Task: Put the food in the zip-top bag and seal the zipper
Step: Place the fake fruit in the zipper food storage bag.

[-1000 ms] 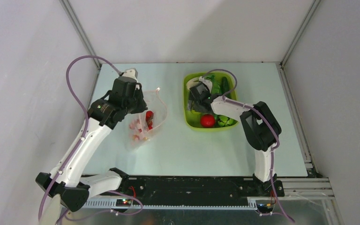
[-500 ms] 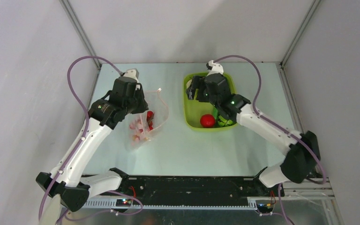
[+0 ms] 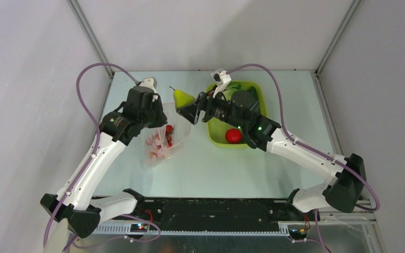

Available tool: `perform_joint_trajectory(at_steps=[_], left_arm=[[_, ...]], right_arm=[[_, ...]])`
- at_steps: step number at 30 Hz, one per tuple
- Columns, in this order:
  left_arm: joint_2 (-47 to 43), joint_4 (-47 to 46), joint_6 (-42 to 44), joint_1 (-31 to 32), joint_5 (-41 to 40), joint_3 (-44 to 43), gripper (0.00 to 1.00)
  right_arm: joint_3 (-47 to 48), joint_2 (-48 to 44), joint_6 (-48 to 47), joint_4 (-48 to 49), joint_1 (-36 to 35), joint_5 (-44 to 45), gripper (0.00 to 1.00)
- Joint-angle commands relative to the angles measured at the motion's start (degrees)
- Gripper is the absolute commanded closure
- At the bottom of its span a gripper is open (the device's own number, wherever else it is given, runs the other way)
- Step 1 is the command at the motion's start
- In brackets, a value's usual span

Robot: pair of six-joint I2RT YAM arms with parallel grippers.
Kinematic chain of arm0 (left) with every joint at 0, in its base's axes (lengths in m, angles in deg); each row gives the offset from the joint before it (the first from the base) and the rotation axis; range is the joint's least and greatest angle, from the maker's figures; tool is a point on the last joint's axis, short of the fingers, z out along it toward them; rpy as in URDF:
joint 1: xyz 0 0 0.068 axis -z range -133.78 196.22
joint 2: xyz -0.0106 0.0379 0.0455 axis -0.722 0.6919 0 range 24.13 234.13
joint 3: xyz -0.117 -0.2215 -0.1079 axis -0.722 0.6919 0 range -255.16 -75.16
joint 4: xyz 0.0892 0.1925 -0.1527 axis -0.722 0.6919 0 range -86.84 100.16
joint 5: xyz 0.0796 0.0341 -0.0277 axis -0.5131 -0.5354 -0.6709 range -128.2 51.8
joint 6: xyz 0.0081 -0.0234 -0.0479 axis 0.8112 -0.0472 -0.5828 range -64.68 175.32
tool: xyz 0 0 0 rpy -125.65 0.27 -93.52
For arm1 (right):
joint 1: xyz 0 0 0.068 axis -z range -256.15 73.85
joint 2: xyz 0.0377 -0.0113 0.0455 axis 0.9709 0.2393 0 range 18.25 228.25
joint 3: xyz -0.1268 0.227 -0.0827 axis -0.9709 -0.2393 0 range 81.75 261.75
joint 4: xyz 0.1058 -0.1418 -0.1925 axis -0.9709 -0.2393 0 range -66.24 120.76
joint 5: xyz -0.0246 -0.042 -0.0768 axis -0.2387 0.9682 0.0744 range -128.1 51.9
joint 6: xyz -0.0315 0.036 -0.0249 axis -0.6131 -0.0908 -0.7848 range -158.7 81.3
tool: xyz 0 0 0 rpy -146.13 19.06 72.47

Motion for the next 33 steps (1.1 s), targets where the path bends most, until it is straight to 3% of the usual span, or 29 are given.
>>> perform_joint_trajectory(at_steps=[1, 10, 18, 33], left_arm=[[-1.48, -1.61, 0.65, -0.22, 0.62, 0.67, 1.0], [-2.5, -2.43, 0.21, -0.24, 0.28, 1.52, 0.99], [-2.61, -2.83, -0.34, -0.37, 0.87, 1.67, 0.99], [-2.93, -3.12, -0.77, -0.59, 1.68, 2.04, 0.98]], right_arm=[[1.03, 2.31, -0.65, 6.56, -1.55, -3.71, 0.58], [1.33, 4.15, -2.96, 0.45, -5.16, 3.03, 0.49], [3.41, 5.57, -4.18, -7.31, -8.08, 16.22, 0.37], [7.64, 7.68, -6.57, -13.11, -11.13, 20.48, 0.11]])
